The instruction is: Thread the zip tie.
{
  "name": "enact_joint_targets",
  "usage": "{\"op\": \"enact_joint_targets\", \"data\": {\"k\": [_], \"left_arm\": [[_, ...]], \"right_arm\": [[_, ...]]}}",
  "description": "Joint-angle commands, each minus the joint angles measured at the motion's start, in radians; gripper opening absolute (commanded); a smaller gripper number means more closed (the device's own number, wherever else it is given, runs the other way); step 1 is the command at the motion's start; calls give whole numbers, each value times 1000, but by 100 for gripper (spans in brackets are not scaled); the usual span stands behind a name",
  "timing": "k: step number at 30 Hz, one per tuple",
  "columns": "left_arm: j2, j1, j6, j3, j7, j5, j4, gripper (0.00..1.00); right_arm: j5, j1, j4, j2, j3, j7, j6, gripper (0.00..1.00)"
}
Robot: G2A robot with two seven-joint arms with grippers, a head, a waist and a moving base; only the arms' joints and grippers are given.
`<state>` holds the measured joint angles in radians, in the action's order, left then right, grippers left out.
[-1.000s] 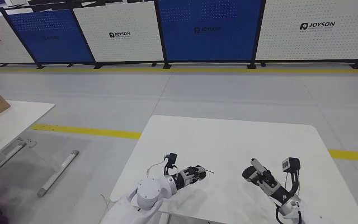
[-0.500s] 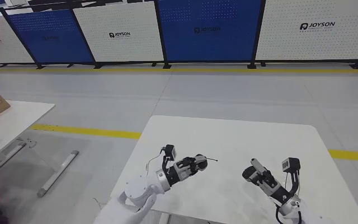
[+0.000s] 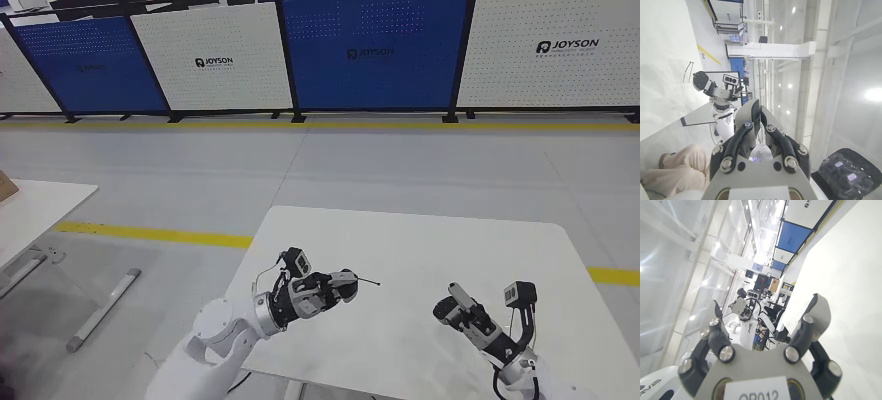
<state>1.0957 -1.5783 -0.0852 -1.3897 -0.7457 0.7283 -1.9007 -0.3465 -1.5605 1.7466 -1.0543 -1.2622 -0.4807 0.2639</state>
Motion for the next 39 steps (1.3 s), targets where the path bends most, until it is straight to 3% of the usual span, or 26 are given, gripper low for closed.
{"op": "enact_joint_targets", "data": {"k": [1, 4, 8, 20, 27, 39], "left_arm": [[1, 8, -15, 29, 31, -48, 32, 0], [7, 49, -49, 87, 62, -72, 116, 0], [13, 93, -66, 141, 86, -101, 201, 0], [14, 95, -63, 146, 96, -108, 203, 0], [14, 97, -27, 217, 161, -274, 209, 0], [16, 103, -34, 227, 151, -262, 223, 0]], "right_arm": [[0, 0, 0, 0, 0, 0, 0, 100], [0, 0, 0, 0, 0, 0, 0, 100], [0, 0, 0, 0, 0, 0, 0, 100], [0, 0, 0, 0, 0, 0, 0, 100], [0, 0, 0, 0, 0, 0, 0, 100], [0, 0, 0, 0, 0, 0, 0, 100]]}}
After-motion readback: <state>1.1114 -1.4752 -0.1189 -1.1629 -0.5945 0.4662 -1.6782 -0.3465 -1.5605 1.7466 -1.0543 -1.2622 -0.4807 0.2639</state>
